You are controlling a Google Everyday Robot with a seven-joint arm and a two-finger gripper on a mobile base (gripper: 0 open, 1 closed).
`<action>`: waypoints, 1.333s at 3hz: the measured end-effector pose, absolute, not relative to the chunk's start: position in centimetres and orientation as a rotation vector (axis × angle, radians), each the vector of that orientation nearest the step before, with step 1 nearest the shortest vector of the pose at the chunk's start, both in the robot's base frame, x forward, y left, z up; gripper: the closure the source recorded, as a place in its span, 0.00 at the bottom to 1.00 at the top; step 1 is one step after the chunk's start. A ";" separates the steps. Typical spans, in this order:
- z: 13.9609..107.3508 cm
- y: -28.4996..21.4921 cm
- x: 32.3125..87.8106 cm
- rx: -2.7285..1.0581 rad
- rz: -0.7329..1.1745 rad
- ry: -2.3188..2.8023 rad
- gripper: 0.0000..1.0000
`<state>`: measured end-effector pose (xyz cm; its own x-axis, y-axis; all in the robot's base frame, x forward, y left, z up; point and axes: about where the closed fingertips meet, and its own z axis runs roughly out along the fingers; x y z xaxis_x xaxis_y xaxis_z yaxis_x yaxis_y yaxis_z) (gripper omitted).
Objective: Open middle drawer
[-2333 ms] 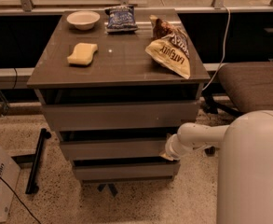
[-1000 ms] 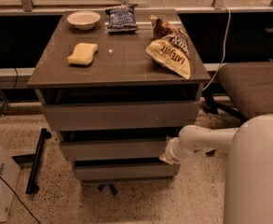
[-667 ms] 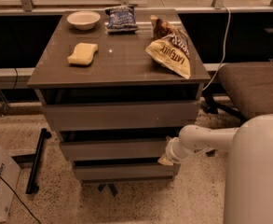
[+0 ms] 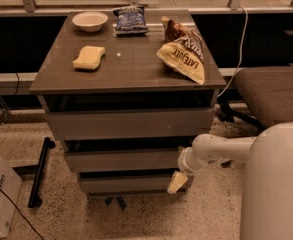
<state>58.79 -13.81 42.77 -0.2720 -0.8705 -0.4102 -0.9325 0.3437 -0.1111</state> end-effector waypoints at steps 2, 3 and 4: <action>45.4 -13.4 62.2 -1.595 0.103 2.111 0.23; 47.0 -13.0 64.2 -1.612 0.045 2.041 0.47; 46.8 -13.0 65.6 -1.626 0.029 2.033 0.36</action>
Offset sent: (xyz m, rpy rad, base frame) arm 0.0733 0.0051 0.0604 -0.0402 -0.2592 0.0460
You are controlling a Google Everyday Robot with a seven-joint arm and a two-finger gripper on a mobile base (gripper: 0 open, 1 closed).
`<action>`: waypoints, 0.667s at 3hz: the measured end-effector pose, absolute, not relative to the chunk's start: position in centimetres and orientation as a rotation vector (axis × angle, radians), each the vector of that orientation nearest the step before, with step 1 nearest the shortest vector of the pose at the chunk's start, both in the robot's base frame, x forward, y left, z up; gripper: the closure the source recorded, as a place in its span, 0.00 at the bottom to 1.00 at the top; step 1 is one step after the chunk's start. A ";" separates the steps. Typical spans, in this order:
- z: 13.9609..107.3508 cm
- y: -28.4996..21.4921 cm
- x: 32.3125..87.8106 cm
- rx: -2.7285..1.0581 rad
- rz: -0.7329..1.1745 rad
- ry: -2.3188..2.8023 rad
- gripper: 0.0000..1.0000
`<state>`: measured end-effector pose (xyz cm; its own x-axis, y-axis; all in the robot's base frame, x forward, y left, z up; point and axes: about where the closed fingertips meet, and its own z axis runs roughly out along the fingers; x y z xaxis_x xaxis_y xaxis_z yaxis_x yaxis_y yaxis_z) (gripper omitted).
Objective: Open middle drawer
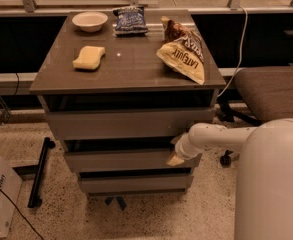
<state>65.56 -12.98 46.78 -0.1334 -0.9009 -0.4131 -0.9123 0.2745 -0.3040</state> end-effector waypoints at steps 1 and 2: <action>45.9 -13.1 65.9 -1.624 0.043 2.053 0.13; 45.8 -13.1 65.7 -1.624 0.043 2.053 0.00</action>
Offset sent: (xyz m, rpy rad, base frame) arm 0.0125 -0.0059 -0.0234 0.0044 0.0529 -0.0267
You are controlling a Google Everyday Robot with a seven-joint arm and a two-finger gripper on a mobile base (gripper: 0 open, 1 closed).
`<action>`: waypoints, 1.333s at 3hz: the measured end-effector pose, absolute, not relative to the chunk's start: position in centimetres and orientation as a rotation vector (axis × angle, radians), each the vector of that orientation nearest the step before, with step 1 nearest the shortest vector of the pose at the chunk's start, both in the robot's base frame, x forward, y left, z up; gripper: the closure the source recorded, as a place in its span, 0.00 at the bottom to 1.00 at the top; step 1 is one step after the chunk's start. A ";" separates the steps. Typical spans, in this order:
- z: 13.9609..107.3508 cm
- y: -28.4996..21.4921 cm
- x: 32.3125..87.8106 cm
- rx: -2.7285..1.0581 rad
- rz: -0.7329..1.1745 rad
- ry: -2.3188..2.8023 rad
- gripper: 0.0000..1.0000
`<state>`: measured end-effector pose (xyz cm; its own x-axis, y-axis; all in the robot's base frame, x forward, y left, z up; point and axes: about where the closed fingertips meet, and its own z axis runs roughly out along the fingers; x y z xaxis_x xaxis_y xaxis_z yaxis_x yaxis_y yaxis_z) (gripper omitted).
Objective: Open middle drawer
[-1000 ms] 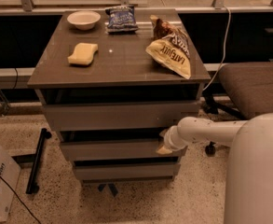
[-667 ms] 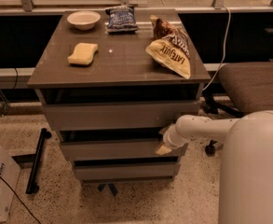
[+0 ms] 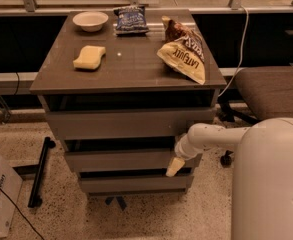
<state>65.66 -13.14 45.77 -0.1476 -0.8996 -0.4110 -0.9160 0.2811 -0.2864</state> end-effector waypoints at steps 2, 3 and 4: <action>41.0 -13.4 64.2 -1.624 0.153 2.168 0.00; 40.3 -13.3 63.8 -1.631 0.169 2.179 0.00; 40.4 -13.0 63.4 -1.661 0.137 2.175 0.19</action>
Offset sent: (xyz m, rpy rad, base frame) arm -0.0318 -0.0077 -0.0996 0.0243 0.2926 -0.0708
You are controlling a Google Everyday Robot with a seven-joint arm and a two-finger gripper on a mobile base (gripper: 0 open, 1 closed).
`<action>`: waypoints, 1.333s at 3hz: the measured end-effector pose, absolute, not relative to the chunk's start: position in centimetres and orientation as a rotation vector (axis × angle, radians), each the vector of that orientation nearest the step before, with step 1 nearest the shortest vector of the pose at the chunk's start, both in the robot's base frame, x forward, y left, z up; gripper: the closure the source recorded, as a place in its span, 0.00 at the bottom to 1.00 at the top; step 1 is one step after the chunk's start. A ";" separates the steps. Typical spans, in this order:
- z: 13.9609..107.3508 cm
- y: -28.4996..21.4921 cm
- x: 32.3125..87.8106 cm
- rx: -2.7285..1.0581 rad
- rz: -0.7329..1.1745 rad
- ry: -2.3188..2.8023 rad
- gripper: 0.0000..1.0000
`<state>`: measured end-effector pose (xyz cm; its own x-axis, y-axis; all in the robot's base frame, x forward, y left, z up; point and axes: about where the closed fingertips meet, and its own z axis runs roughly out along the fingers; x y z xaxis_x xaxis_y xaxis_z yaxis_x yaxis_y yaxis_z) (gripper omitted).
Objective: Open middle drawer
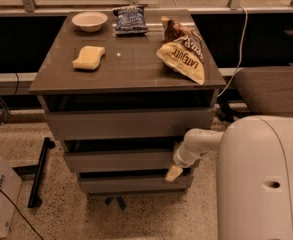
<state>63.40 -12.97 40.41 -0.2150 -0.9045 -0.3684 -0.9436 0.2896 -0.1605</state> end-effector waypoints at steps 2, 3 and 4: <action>41.1 -13.5 60.6 -1.744 0.139 2.174 0.73; 41.1 -13.5 60.6 -1.744 0.139 2.174 0.96; 41.0 -13.7 60.0 -1.739 0.156 2.181 0.18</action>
Offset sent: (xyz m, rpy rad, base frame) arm -0.0521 -0.0175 0.0119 -0.0652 0.0741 0.0785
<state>59.97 -13.72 41.02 -0.1880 -0.9238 -0.3335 -0.9619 0.2418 -0.1277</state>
